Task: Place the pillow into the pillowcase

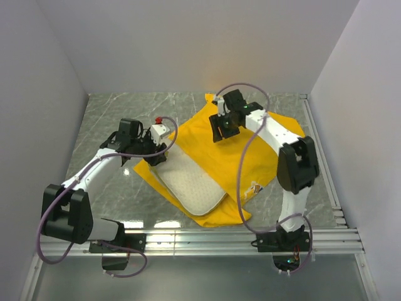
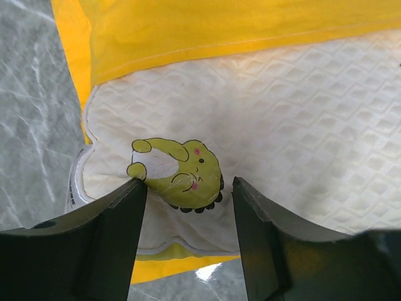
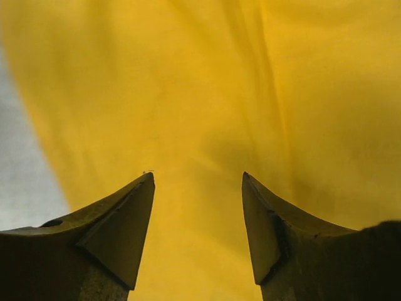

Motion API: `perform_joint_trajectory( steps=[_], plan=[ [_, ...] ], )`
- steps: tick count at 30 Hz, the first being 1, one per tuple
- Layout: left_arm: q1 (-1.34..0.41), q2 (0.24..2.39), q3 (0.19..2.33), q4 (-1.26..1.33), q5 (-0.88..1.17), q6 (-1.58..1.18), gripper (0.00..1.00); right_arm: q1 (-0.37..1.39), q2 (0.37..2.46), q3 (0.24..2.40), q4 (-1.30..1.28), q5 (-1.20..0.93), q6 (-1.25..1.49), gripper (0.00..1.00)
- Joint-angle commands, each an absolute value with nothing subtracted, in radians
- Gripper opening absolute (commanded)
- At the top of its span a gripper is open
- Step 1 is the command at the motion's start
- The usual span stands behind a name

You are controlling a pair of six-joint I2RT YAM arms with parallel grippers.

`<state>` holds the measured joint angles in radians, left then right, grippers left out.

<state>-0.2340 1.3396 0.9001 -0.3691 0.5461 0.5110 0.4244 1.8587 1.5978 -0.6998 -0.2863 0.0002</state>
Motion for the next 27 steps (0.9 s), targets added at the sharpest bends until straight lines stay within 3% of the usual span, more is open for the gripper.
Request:
perform_joint_trajectory(
  steps=[1,5,8,14,18,23,27],
  plan=[
    [-0.233,1.373,0.943,-0.399,0.580,0.378,0.62,0.425,1.992,1.684,-0.701,-0.135,-0.060,0.63],
    [-0.233,1.387,0.930,-0.339,0.551,0.319,0.60,0.422,2.063,1.746,-0.689,-0.106,-0.074,0.48],
    [-0.236,1.411,0.922,-0.307,0.561,0.275,0.54,0.433,2.080,1.781,-0.733,-0.171,-0.084,0.00],
    [-0.261,1.502,0.959,-0.204,0.595,0.141,0.27,0.483,1.976,1.801,-0.842,-0.545,-0.060,0.00],
    [-0.267,1.560,1.028,-0.134,0.612,0.034,0.00,0.531,1.957,1.839,-0.919,-0.840,-0.011,0.00],
    [-0.267,1.549,1.042,0.029,0.600,-0.190,0.00,0.603,1.965,1.890,-0.977,-1.037,-0.017,0.00],
    [-0.264,1.543,1.013,0.058,0.558,-0.285,0.00,0.525,2.049,1.850,-0.875,-0.861,0.069,0.00]
  ],
)
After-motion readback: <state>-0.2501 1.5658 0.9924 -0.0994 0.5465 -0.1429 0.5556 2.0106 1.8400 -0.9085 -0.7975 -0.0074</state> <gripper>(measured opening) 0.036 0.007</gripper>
